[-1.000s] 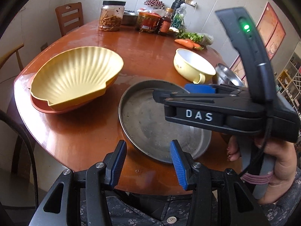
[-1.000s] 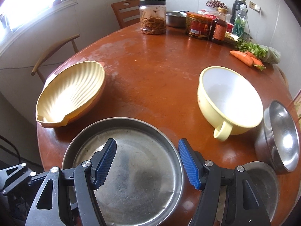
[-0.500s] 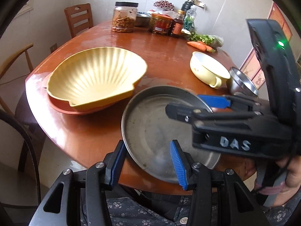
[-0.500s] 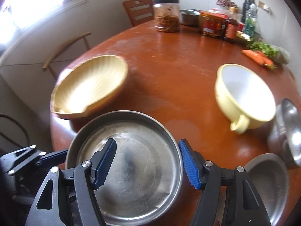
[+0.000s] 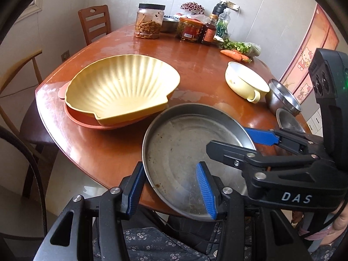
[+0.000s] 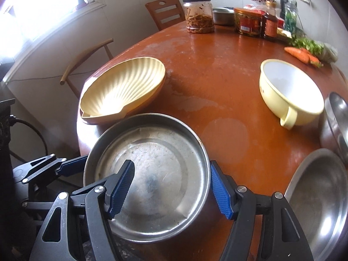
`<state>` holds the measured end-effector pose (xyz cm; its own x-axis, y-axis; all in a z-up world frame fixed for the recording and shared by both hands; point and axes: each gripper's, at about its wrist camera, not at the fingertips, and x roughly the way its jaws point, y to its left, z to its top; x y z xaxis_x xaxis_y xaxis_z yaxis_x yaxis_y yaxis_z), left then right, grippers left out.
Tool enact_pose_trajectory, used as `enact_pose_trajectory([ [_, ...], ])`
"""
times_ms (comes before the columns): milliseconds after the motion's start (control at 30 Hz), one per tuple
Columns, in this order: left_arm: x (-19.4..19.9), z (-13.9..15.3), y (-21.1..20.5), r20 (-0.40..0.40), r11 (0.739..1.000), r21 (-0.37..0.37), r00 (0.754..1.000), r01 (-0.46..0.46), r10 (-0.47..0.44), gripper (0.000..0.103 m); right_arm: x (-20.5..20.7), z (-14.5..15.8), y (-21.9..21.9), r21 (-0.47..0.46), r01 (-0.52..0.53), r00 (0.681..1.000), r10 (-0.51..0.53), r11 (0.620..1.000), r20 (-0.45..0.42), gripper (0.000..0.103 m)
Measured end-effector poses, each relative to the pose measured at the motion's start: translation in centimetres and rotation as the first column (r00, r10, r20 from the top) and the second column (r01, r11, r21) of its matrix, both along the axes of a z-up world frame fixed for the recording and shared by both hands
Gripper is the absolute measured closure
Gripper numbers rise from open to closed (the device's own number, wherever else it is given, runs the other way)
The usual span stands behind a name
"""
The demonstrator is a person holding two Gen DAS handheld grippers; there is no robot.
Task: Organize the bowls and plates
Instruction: 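Lift the steel tray off the table with the right tool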
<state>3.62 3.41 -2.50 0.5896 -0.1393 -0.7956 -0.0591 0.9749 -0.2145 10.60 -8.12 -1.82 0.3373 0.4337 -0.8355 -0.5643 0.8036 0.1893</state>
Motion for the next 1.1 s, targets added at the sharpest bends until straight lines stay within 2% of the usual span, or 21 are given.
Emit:
enact_pose_trajectory([
  [133, -0.1, 0.0, -0.4, 0.003, 1.0, 0.021, 1.0, 0.003, -0.003, 0.055, -0.2, 0.0, -0.2, -0.007, 0.002, 1.0, -0.003, 1.0, -0.006, 0.032],
  [300, -0.2, 0.0, -0.1, 0.013, 1.0, -0.012, 1.0, -0.007, 0.007, 0.055, -0.3, 0.0, -0.5, 0.009, 0.035, 0.999, -0.035, 0.999, -0.012, 0.032],
  [600, -0.4, 1.0, -0.2, 0.051, 1.0, -0.013, 0.999, -0.01, 0.011, 0.055, -0.5, 1.0, -0.9, 0.048, 0.043, 0.998, -0.045, 0.998, 0.041, 0.032],
  [1100, -0.4, 2.8, 0.6, 0.1, 0.999, -0.003, 0.994, -0.037, 0.037, 0.055, -0.6, 2.9, -0.8, 0.114, 0.027, 0.997, -0.036, 0.993, 0.075, 0.032],
])
